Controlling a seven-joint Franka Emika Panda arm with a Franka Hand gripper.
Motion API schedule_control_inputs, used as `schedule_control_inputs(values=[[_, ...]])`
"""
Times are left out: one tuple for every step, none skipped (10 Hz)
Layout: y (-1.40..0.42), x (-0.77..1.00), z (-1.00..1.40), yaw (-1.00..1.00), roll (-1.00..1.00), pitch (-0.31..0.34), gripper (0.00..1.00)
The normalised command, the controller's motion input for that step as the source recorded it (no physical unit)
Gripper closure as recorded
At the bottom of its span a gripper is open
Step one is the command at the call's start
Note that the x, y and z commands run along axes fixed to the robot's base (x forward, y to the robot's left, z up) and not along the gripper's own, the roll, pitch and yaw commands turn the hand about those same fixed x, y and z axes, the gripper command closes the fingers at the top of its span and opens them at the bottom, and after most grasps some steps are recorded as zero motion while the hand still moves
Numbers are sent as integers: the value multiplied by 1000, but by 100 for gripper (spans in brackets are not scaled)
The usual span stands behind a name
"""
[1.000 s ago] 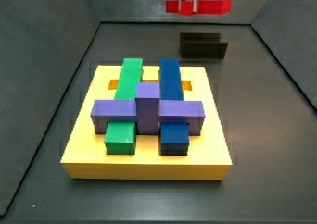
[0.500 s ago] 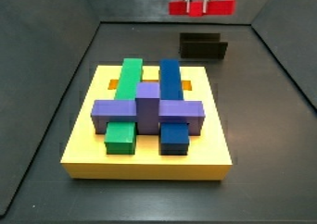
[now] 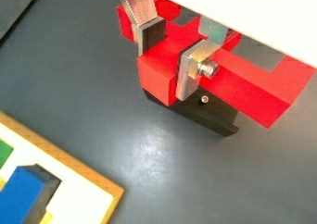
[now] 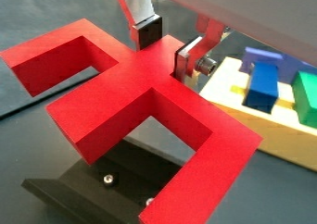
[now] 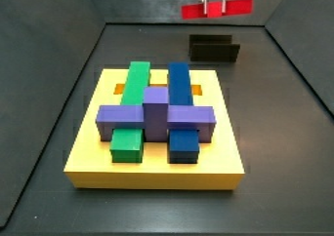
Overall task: Pick up the red object. Move up. Place the red object on the fixture. Regrasp the red object. Move to above the board. Insert the red object.
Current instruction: Place the red object on the fixture.
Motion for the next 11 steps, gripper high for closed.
schedule_control_inputs(values=[[-23, 194, 0, 323, -226, 29, 100], [26, 0, 0, 0, -54, 49, 100], [-17, 0, -11, 0, 0, 0, 100], [0, 0, 0, -17, -317, 0, 100], [0, -74, 0, -86, -551, 86, 100], [0, 0, 97, 0, -746, 157, 100], [0, 0, 126, 11, -949, 189, 100], [0, 0, 103, 66, -1000, 249, 100], [0, 0, 6, 103, -1000, 277, 100], [0, 0, -6, 77, -917, 297, 100], [0, 0, -71, 54, -837, 354, 100]])
